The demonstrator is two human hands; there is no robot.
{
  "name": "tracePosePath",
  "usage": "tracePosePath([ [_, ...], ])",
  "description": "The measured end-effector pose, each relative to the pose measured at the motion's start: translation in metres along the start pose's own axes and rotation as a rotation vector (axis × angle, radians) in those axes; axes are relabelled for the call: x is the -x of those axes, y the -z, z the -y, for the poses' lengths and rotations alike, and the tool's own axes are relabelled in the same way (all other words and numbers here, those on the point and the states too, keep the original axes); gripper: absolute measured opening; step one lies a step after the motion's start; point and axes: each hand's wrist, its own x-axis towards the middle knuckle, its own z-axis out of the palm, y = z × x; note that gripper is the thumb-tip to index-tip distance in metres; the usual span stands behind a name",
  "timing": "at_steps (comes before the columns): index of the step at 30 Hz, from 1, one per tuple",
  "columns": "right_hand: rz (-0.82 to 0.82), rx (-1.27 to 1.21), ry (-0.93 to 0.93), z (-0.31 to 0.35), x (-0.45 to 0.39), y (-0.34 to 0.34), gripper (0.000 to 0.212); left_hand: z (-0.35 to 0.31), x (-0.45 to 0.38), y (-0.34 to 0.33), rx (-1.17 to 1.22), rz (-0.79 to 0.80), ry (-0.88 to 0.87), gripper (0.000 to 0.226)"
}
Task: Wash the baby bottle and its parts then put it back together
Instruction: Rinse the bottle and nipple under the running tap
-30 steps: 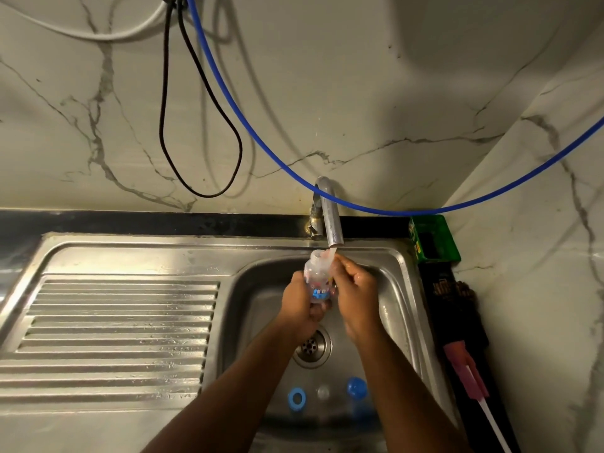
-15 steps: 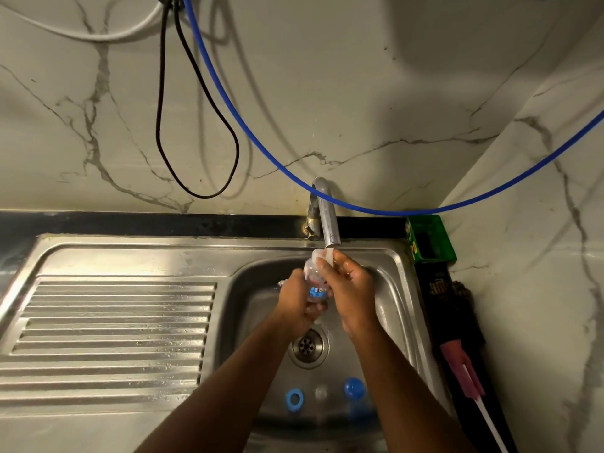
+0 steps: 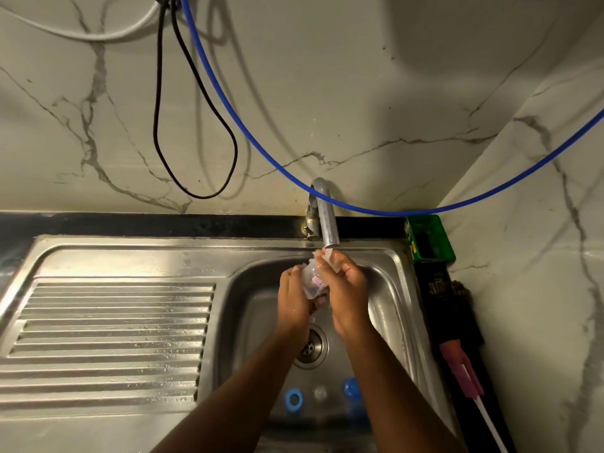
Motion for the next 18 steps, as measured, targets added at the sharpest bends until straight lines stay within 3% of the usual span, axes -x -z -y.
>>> tracePosePath([
  [1, 0.086, 0.017, 0.0, -0.001, -0.002, 0.006, 0.03, -0.002, 0.0, 0.002, 0.068, 0.073, 0.061, 0.052],
  [3, 0.208, 0.19, 0.078, -0.005, -0.002, 0.016, 0.029, -0.005, 0.001, 0.011, 0.054, 0.11, 0.015, 0.049],
  [4, 0.194, 0.325, 0.143, -0.006, -0.002, 0.02, 0.026, -0.005, 0.001, 0.013, 0.001, 0.099, -0.075, 0.04],
  [6, 0.013, 0.501, 0.223, -0.009, -0.002, 0.019, 0.02, -0.003, 0.003, 0.019, -0.146, 0.119, -0.275, 0.027],
  [8, -0.08, 0.461, 0.177, -0.007, -0.001, 0.015, 0.022, -0.001, 0.007, 0.018, -0.174, 0.13, -0.341, 0.023],
  [10, 0.017, 0.453, 0.202, -0.005, 0.002, 0.013, 0.026, -0.006, 0.007, 0.018, -0.086, 0.066, -0.269, 0.023],
  [13, 0.185, 0.623, 0.481, -0.007, 0.002, 0.02, 0.03, -0.019, 0.003, 0.023, 0.026, 0.08, -0.104, 0.03],
  [15, 0.064, 0.674, 0.478, -0.005, -0.001, 0.018, 0.026, -0.019, 0.004, 0.022, 0.007, 0.134, -0.057, 0.031],
  [18, -0.101, 0.499, 0.299, -0.002, 0.001, 0.007, 0.03, -0.014, 0.006, 0.015, 0.059, 0.114, -0.014, 0.039],
])
